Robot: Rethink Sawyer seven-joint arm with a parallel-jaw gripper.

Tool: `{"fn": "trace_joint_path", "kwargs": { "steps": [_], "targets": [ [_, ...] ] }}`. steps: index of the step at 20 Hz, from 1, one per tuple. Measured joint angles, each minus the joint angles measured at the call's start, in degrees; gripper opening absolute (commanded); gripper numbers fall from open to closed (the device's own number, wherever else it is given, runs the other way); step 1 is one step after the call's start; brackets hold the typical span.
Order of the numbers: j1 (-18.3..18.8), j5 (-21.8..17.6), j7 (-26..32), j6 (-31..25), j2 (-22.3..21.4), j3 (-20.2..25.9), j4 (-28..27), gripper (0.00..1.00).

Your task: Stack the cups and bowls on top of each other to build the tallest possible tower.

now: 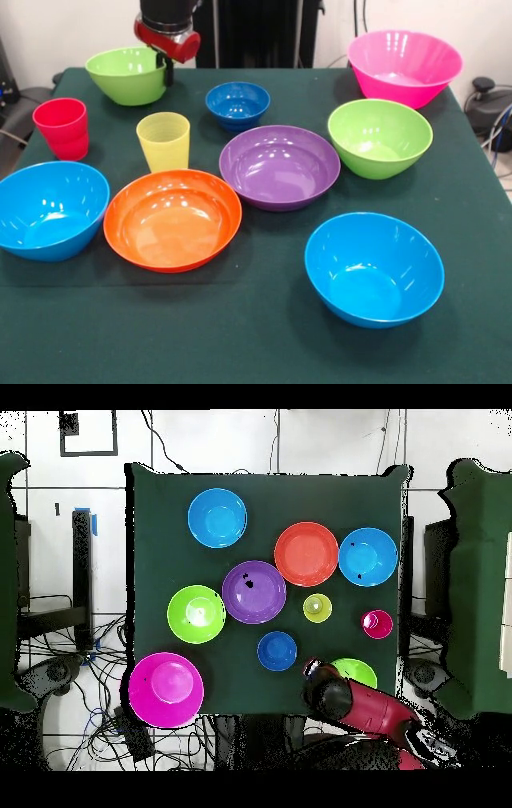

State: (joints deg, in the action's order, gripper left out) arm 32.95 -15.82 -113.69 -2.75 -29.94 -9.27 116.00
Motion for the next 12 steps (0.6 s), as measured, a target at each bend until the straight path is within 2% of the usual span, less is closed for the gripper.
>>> {"fn": "trace_joint_path", "kwargs": {
  "steps": [5,12],
  "targets": [
    [3.5,-1.9,0.0,0.0,-2.8,0.7,2.4,0.00],
    [5.2,-3.1,0.0,-0.1,-5.4,1.0,5.2,0.00]
  ]
}}
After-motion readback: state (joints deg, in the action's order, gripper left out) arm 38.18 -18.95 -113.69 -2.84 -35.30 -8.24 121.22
